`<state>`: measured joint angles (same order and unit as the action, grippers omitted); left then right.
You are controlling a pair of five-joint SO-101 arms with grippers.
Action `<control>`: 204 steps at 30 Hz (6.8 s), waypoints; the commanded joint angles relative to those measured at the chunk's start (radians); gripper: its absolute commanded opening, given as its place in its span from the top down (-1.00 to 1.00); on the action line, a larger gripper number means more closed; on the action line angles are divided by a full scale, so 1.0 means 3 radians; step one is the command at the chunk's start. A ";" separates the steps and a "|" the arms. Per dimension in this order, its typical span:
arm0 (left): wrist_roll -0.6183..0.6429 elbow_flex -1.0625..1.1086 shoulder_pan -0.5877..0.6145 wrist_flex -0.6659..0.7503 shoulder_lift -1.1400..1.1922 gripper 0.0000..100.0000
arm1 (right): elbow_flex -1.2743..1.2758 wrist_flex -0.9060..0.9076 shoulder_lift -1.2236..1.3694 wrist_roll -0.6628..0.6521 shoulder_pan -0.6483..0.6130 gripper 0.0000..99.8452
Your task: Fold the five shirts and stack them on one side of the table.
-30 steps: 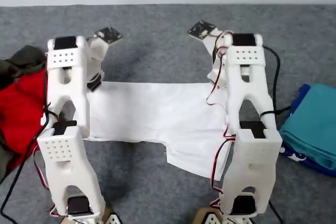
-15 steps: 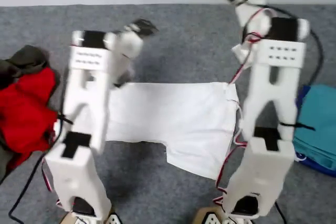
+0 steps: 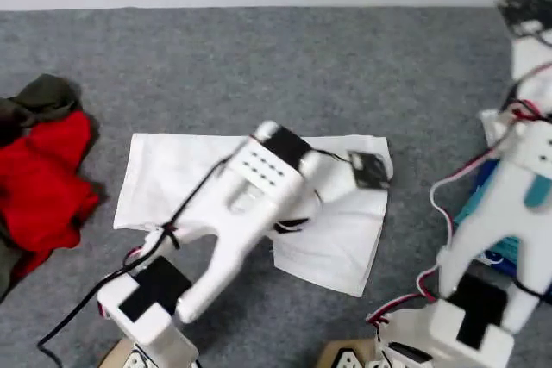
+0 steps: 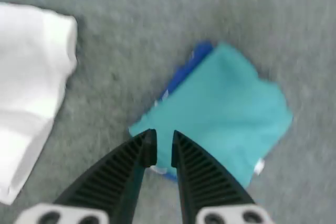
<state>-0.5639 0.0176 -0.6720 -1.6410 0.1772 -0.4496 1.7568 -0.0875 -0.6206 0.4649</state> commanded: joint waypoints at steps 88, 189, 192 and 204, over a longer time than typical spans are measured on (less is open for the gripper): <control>0.0312 -0.1297 -0.0138 0.0353 0.1785 0.73 | 0.1207 0.0125 -0.1562 0.0015 0.0596 0.87; 0.0082 -0.1204 0.0690 0.0890 0.1100 0.75 | 0.1217 0.0125 -0.1757 0.0015 0.0575 0.87; 0.0077 -0.1199 0.0650 0.0767 0.1074 0.76 | 0.1217 0.0125 -0.1757 0.0015 0.0575 0.87; 0.0332 -0.1256 -0.0261 -0.0235 0.1074 0.98 | 0.1217 0.0125 -0.1752 0.0015 0.0575 0.87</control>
<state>-0.5102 -0.3261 -0.6920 -1.6640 0.5194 -0.0813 1.7568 -0.5938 -0.6206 0.6260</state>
